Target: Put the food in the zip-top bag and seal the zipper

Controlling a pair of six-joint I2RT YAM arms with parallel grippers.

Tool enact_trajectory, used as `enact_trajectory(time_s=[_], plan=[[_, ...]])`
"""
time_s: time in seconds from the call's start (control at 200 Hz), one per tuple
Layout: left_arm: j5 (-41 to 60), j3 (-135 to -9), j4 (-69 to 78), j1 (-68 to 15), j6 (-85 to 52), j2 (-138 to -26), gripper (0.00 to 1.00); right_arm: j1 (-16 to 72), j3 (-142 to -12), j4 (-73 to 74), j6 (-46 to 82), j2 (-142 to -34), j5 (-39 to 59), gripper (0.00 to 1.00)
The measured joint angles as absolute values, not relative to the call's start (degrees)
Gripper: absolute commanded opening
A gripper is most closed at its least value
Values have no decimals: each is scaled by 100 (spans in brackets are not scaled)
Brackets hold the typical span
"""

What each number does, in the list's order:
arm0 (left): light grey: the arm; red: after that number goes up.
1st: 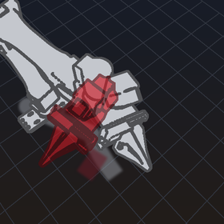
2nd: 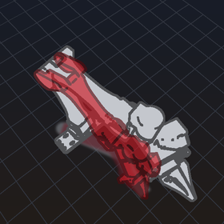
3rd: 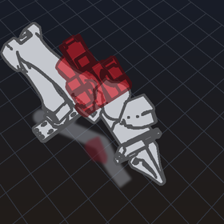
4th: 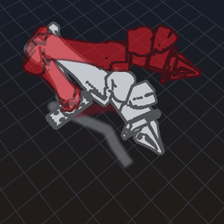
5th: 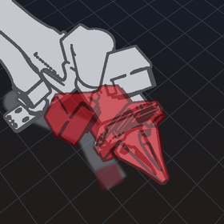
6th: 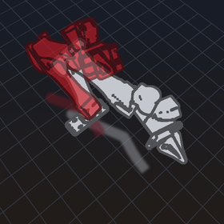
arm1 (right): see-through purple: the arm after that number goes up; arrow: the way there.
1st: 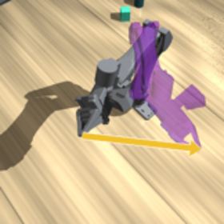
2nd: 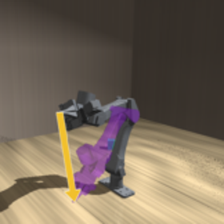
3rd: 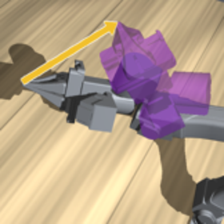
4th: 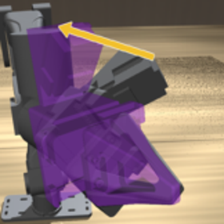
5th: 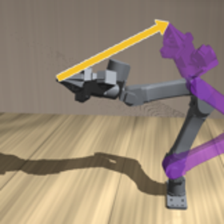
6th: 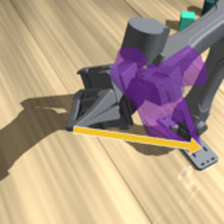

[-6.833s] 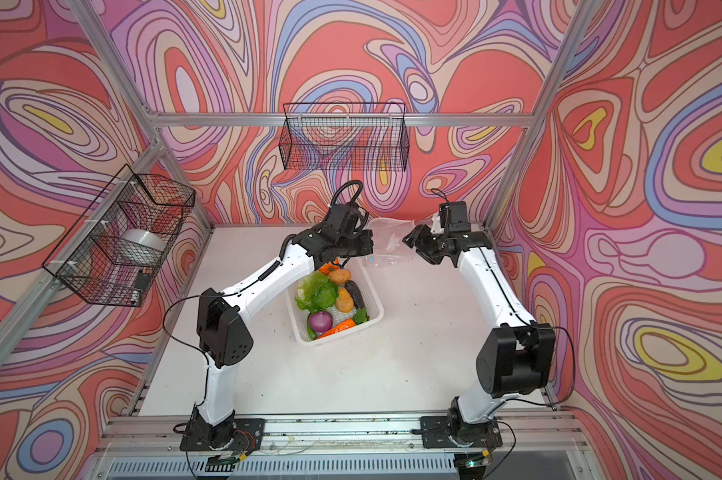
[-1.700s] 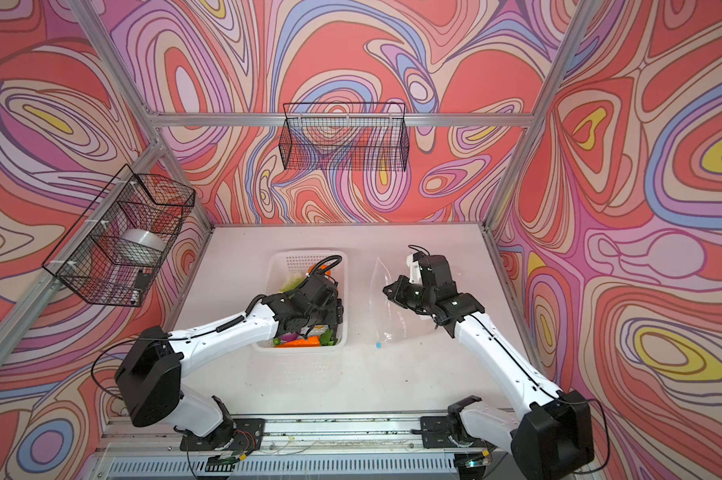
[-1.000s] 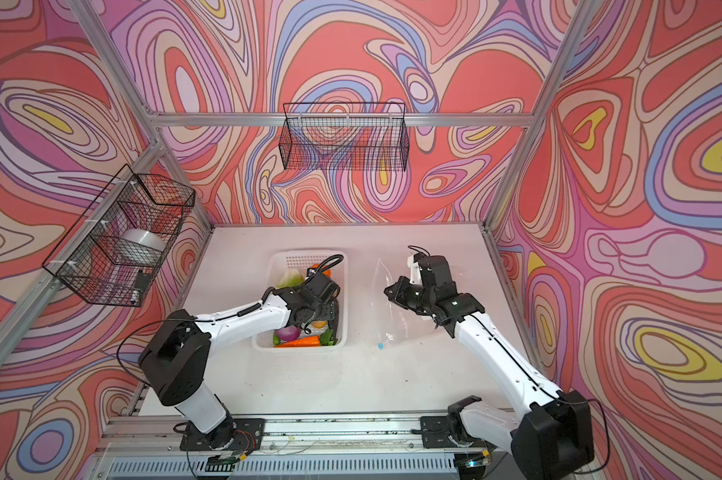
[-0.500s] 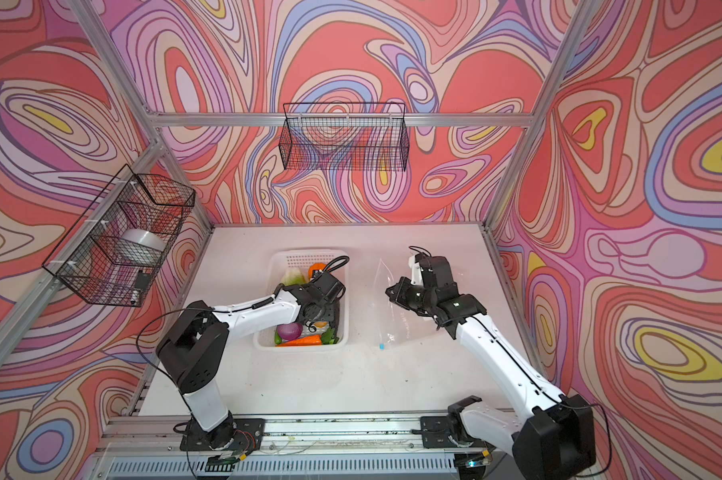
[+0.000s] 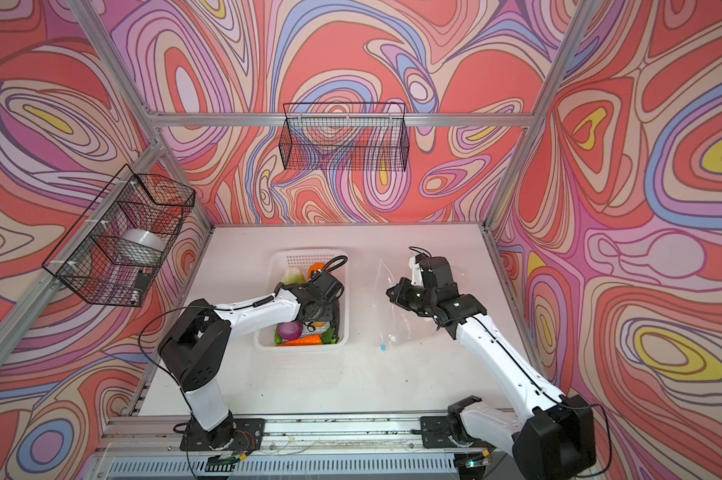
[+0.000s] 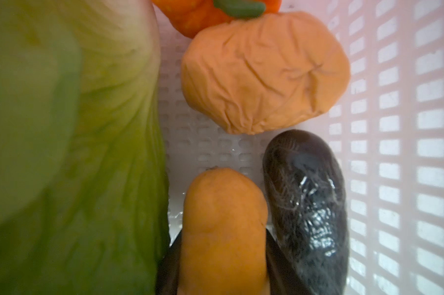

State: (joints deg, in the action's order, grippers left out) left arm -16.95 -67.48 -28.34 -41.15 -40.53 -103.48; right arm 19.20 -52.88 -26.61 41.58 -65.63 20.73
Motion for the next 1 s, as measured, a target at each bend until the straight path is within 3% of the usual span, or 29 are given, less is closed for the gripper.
enact_trajectory(time_s=[0.205,0.656,1.001], plan=[[-1544,-6692,-2939,-4117,-4053,-9909,41,1920,-5288,-2661,4163,-6519,2032,0],[-491,-5972,-2569,-4254,-4032,-7446,43,1920,-5288,-2539,4305,-6504,2078,0],[1028,-5883,-1037,-4853,-3894,-7308,43,1929,-5288,-2366,4458,-6504,2255,0]])
